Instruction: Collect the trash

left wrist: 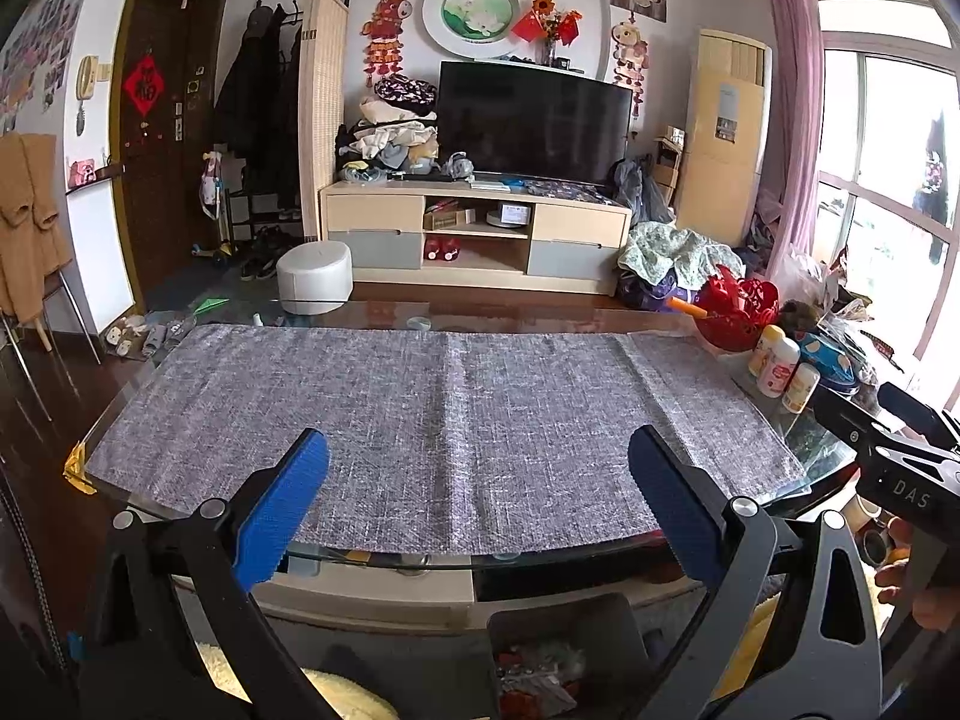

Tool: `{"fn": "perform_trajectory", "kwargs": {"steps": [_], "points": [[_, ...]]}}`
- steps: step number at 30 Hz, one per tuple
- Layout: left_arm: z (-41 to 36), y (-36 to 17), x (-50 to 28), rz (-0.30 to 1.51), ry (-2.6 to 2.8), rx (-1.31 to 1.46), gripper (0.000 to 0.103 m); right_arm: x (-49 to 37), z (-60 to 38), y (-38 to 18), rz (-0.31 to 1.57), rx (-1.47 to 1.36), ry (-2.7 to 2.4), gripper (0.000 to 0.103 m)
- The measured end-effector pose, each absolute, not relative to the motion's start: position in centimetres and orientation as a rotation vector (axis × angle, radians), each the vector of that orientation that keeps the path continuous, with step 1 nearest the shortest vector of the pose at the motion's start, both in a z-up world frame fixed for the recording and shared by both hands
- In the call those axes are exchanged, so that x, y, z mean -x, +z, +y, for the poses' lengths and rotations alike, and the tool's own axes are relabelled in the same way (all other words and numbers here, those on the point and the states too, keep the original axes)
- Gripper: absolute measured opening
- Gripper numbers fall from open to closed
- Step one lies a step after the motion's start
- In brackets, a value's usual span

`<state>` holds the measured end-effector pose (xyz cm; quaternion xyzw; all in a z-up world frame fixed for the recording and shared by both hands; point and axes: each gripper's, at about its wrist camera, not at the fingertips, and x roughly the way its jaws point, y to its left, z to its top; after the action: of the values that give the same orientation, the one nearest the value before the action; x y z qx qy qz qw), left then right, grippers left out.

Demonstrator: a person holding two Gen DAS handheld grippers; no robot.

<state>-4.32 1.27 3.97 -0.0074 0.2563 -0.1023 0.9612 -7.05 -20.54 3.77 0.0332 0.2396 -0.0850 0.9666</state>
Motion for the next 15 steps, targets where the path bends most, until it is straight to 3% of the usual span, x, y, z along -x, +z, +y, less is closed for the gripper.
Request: {"fn": "perform_trajectory", "kwargs": {"steps": [15], "points": [[1.2, 4.1, 4.29, 0.517, -0.21, 0.015, 0.095, 7.46, -20.92, 3.41, 0.489, -0.074, -0.171, 0.1]]}}
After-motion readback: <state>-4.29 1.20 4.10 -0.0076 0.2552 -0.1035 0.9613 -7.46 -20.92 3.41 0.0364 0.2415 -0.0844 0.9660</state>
